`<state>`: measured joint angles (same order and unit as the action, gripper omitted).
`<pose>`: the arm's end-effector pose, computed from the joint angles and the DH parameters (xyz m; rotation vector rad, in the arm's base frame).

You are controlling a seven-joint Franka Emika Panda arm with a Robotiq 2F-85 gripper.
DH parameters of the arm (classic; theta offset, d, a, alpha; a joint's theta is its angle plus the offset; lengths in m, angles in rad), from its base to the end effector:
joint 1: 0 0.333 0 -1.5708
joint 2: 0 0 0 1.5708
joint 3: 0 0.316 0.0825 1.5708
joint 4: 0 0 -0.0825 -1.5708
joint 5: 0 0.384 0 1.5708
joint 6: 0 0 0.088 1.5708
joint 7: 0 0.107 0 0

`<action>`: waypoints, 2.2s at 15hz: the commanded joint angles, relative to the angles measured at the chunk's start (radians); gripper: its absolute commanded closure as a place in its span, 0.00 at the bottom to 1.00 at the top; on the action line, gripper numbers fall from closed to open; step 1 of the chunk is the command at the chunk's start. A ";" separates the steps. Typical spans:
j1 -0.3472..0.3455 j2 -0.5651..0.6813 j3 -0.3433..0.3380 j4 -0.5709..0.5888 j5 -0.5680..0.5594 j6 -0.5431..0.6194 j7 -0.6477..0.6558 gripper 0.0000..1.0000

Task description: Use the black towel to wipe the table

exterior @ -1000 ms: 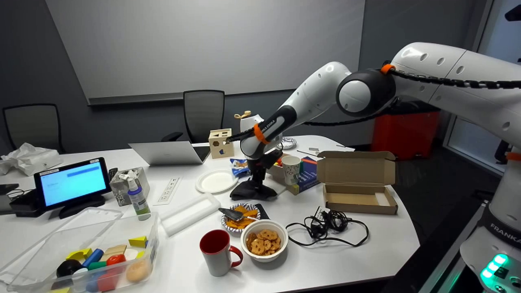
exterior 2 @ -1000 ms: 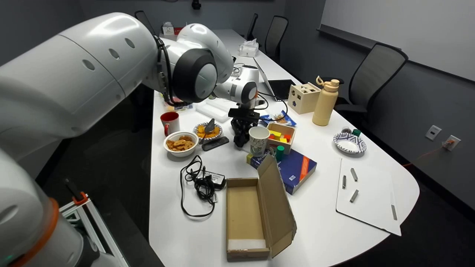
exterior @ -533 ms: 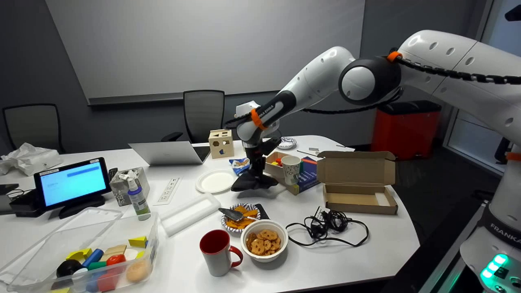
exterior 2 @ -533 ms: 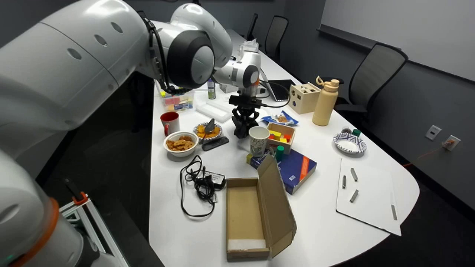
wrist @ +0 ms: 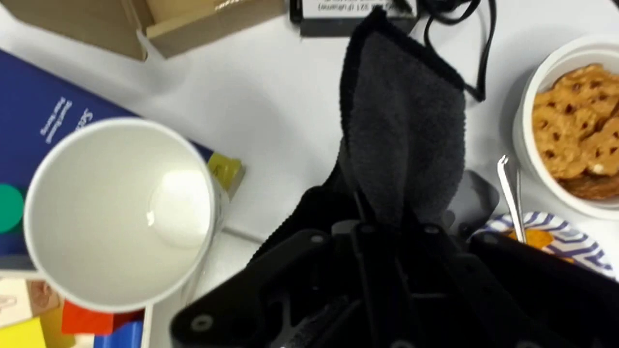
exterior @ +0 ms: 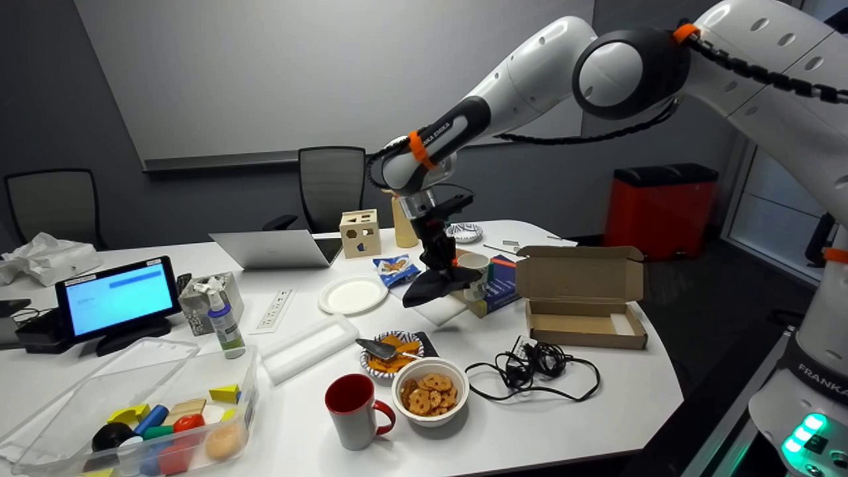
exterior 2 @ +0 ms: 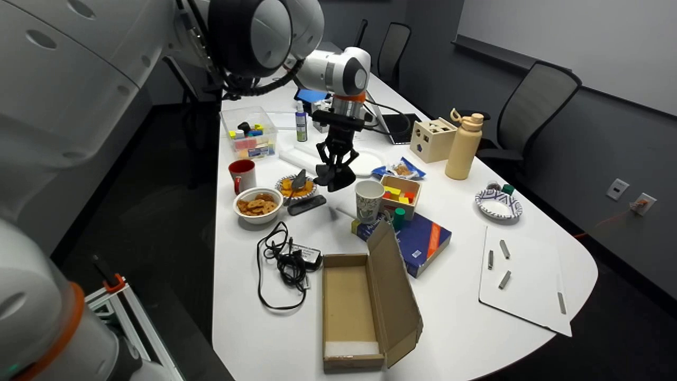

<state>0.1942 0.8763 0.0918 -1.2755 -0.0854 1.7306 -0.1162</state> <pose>0.6762 0.1766 0.1979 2.9705 0.6265 -0.6402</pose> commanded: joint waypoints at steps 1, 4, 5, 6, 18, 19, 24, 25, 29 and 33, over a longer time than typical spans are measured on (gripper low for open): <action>-0.044 -0.110 0.020 -0.214 0.074 -0.015 0.043 0.97; -0.066 -0.120 0.019 -0.300 0.108 -0.006 0.030 0.97; -0.070 -0.113 0.018 -0.323 0.108 0.013 0.019 0.97; -0.082 -0.121 0.025 -0.360 0.113 0.073 -0.010 0.97; -0.022 -0.023 0.001 -0.254 0.082 0.050 0.112 0.97; -0.003 -0.004 -0.009 -0.242 0.070 0.056 0.157 0.97; 0.076 0.080 -0.044 -0.173 0.030 0.060 0.330 0.97; 0.088 0.085 -0.051 -0.173 0.026 0.071 0.363 0.97; 0.114 0.101 -0.077 -0.173 0.005 0.113 0.451 0.97; 0.115 0.134 -0.097 -0.170 -0.009 0.156 0.488 0.97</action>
<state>0.3031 0.9721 0.0147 -1.4730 -0.0759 1.8625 0.3347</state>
